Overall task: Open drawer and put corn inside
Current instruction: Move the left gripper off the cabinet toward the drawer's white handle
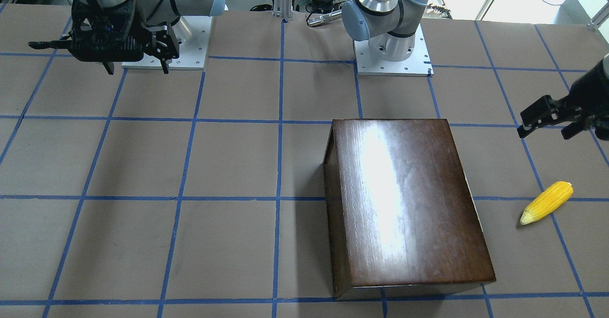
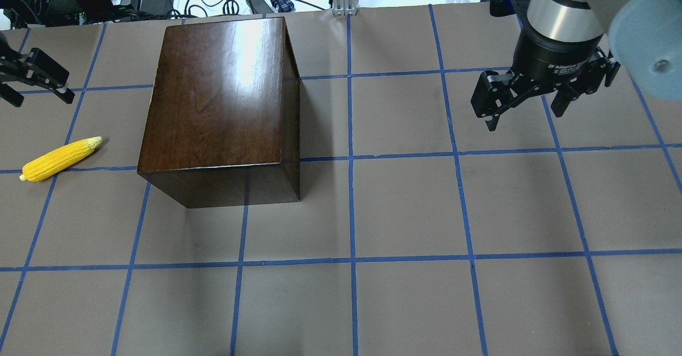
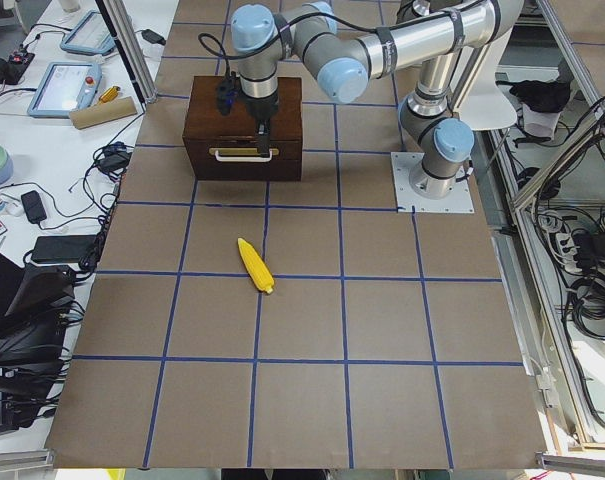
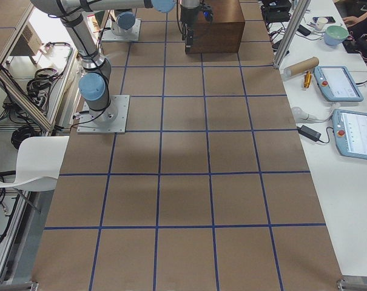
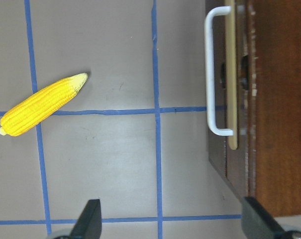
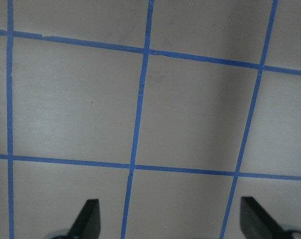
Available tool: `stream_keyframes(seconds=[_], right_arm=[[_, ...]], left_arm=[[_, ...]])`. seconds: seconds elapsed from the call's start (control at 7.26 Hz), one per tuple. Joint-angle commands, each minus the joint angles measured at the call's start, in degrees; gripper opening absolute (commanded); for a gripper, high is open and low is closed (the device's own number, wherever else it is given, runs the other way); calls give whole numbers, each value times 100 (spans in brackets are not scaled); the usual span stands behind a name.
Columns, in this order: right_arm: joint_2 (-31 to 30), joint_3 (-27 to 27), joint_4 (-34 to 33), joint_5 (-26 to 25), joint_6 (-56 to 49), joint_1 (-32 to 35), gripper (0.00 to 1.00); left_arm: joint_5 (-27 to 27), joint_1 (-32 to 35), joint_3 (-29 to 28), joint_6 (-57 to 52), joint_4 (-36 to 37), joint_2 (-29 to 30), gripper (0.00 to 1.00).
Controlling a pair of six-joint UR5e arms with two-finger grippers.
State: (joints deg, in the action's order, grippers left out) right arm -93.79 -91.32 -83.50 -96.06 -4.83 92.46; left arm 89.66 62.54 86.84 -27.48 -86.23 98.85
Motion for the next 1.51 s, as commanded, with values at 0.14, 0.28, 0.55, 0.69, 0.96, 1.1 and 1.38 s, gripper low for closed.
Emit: stream_keyframes(seconds=[0.14,0.28,0.55,0.69,0.96,1.1,1.38], right_arm=[[1,0,0,0,0,0,100],[-8,0,0,0,0,0,100],[-8,0,0,9,0,0,100],[-8,0,0,0,0,0,100],[-8,0,0,0,0,0,100],[-8,0,0,9,0,0,100],[-8,0,0,0,0,0,100]], left_arm=[[-36,-23,543,58,1064,556,100],[-80,-31,649,146,1039,609,100],[-701,-49,729,147,986,653,100],[-757,-223,729,155,960,740,100],[-1598,-330,729,120,627,829,100],[-1627,-313,729,103,591,873,100],[-1917,-269,712,-38,546,952,100]])
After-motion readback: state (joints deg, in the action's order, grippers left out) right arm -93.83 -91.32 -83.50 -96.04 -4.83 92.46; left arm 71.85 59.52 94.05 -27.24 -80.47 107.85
